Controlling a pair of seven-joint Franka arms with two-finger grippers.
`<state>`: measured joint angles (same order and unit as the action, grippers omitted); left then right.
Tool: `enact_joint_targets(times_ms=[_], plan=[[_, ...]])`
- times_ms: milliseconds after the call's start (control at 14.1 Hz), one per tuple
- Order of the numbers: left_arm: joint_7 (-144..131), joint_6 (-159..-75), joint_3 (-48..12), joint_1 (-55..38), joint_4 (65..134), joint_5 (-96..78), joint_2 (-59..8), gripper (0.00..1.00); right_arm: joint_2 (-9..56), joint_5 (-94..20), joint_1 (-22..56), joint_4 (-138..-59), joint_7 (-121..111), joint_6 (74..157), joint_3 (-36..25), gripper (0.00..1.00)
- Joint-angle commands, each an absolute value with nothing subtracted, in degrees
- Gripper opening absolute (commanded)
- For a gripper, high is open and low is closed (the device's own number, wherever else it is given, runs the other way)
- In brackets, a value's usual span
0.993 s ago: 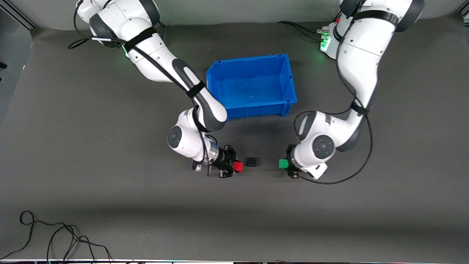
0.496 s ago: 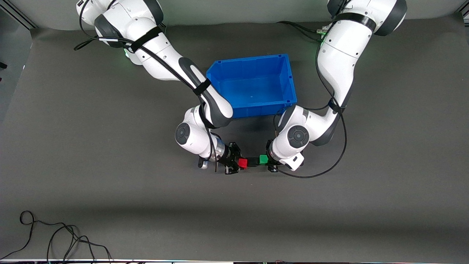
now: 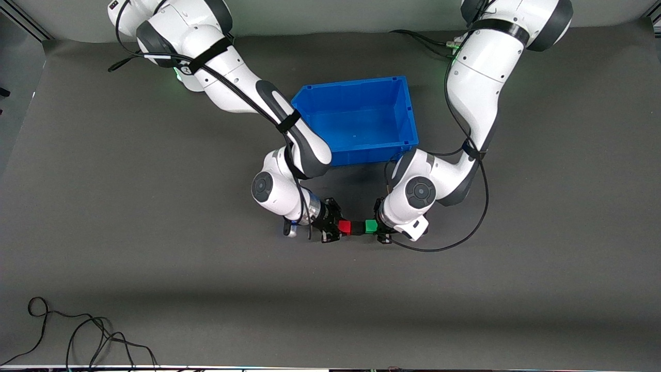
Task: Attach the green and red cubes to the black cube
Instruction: 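Press the red and green cubes against the black cube from both sides, then open both grippers and lift them away from the joined cubes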
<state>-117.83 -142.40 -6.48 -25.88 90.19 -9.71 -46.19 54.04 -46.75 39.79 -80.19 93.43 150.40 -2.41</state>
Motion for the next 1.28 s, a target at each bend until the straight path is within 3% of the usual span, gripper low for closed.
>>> enact_joint_targets(times_ms=[0,142,213,284,355,426,567,780,1206], plan=[[-119.18,-142.73,-5.80,-27.33,87.89,-10.28,-47.99,0.08,54.58,-46.23,40.87,-79.45,92.99,150.29,-2.99,0.61],[-119.09,-142.65,-5.80,-27.51,87.89,-10.28,-48.16,0.08,54.23,-46.58,40.78,-79.19,93.60,150.29,-2.99,0.97],[-119.09,-142.65,-5.80,-27.51,87.89,-10.28,-48.16,0.09,53.88,-46.67,40.69,-79.19,93.60,150.29,-3.08,1.00],[-119.00,-142.65,-5.80,-27.51,87.80,-10.11,-48.08,0.17,53.53,-46.76,40.69,-79.10,93.69,150.29,-3.08,1.00],[-118.31,-142.47,-5.80,-27.51,87.19,-9.06,-48.08,0.48,53.26,-46.76,40.35,-79.01,93.69,150.29,-3.08,1.00],[-118.30,-141.60,-5.71,-27.60,86.75,-7.75,-47.82,0.99,52.30,-46.76,40.08,-79.10,93.60,150.12,-3.25,1.00],[-118.39,-141.15,-5.63,-27.25,86.14,-5.02,-46.59,1.00,50.20,-46.06,39.82,-79.36,93.43,148.29,-3.95,1.00],[-117.87,-137.57,-3.88,-26.02,85.17,-4.49,-42.73,1.00,46.33,-41.07,39.55,-78.75,92.90,136.88,-9.74,1.00],[-80.75,-116.49,-2.37,-18.65,86.57,-3.68,-29.64,1.00,35.53,-28.40,39.29,-78.84,85.11,118.78,-17.12,1.00]])
